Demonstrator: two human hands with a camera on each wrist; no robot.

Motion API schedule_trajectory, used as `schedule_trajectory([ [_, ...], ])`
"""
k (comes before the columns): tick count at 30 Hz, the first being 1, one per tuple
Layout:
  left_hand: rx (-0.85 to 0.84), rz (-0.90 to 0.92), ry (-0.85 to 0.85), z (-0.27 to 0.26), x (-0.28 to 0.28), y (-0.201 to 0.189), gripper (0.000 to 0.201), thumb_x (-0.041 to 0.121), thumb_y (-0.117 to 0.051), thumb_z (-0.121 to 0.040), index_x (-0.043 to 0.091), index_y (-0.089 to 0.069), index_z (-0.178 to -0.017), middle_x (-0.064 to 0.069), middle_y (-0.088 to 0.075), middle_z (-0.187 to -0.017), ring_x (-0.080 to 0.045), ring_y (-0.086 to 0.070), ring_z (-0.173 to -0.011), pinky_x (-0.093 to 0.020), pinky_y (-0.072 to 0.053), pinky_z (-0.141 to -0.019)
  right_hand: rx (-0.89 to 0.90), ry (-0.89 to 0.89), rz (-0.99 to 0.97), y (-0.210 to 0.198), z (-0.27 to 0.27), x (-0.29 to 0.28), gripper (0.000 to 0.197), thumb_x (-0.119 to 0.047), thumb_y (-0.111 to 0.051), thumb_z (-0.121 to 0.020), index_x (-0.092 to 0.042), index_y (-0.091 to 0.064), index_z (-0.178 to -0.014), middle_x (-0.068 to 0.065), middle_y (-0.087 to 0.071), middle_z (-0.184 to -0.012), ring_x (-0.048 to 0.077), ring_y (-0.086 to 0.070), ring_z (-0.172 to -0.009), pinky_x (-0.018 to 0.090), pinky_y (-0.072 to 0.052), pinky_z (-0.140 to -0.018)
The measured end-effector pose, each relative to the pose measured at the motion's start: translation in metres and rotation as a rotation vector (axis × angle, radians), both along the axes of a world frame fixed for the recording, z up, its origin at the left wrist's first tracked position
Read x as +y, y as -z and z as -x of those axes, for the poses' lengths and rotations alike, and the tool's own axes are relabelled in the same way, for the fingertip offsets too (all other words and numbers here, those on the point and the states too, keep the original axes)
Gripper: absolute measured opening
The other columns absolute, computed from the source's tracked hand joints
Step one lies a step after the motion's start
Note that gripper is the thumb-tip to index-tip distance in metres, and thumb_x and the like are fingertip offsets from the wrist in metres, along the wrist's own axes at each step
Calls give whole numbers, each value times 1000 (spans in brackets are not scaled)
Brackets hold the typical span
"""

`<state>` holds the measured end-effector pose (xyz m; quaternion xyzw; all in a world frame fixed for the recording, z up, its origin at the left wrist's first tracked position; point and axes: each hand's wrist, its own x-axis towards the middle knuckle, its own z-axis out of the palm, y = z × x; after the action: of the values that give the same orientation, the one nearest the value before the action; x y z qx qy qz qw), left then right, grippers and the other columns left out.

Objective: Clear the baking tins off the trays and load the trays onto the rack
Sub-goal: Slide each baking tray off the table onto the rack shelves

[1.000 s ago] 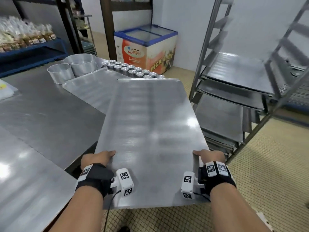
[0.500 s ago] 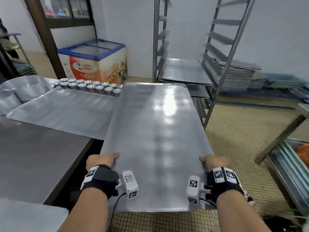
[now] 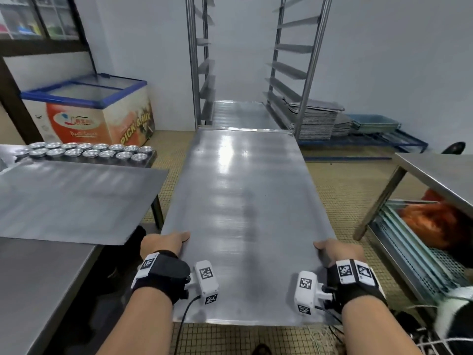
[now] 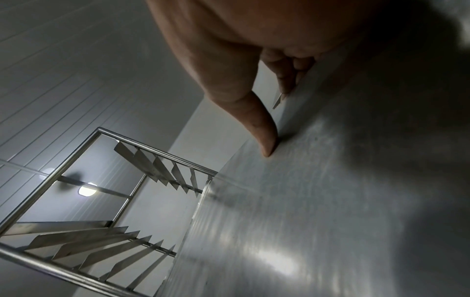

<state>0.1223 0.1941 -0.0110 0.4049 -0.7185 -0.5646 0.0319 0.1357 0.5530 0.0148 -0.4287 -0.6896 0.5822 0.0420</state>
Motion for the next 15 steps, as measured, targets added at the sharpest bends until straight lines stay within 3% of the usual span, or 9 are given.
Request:
schedule_trajectory([
  [3, -1, 19, -9, 30, 12, -4, 58, 31, -93, -62, -5, -70, -101, -17, -70, -98, -35, -66, -84, -37, -53, -72, -16, 47, -7, 1, 32, 8, 40, -6, -88, -65, -2, -49, -69, 18, -66, -89, 29, -60, -73, 35, -50, -74],
  [5, 0, 25, -37, 54, 18, -6, 63, 35, -94, -58, -3, -70, -102, -17, -71, -102, -36, -68, -87, -40, -57, -76, -21, 41, 5, 2, 58, 14, 37, -7, -88, -66, 0, -53, -76, 18, -64, -91, 29, -60, -74, 33, -48, -69],
  [8, 10, 44, -72, 95, 30, -6, 66, 37, -94, -53, -2, -70, -100, -17, -71, -101, -36, -68, -87, -44, -58, -79, -17, -8, -8, -1, 102, 24, 43, -14, -88, -68, 4, -62, -96, 22, -68, -91, 24, -57, -58, 27, -37, -48],
  [11, 11, 42, -98, 137, 41, -4, 68, 41, -93, -44, 2, -71, -95, -15, -72, -96, -35, -68, -84, -46, -60, -79, -31, -30, -37, 0, 149, 34, 37, -18, -87, -70, 3, -62, -86, 18, -67, -84, 21, -54, -55, 26, -32, -45],
  [13, 1, 30, -96, 165, 48, -5, 63, 38, -93, -51, 1, -72, -97, -16, -72, -98, -35, -68, -85, -42, -58, -79, -23, -22, -30, 0, 181, 41, 36, -19, -88, -68, 2, -62, -80, 15, -66, -78, 22, -56, -55, 25, -34, -45],
  [15, 1, 13, -100, 186, 52, -9, 59, 35, -93, -58, -1, -71, -99, -17, -72, -99, -35, -68, -86, -41, -57, -78, -30, -47, -37, -1, 204, 43, 44, -23, -89, -67, 5, -67, -93, 13, -66, -76, 23, -59, -58, 26, -34, -44],
])
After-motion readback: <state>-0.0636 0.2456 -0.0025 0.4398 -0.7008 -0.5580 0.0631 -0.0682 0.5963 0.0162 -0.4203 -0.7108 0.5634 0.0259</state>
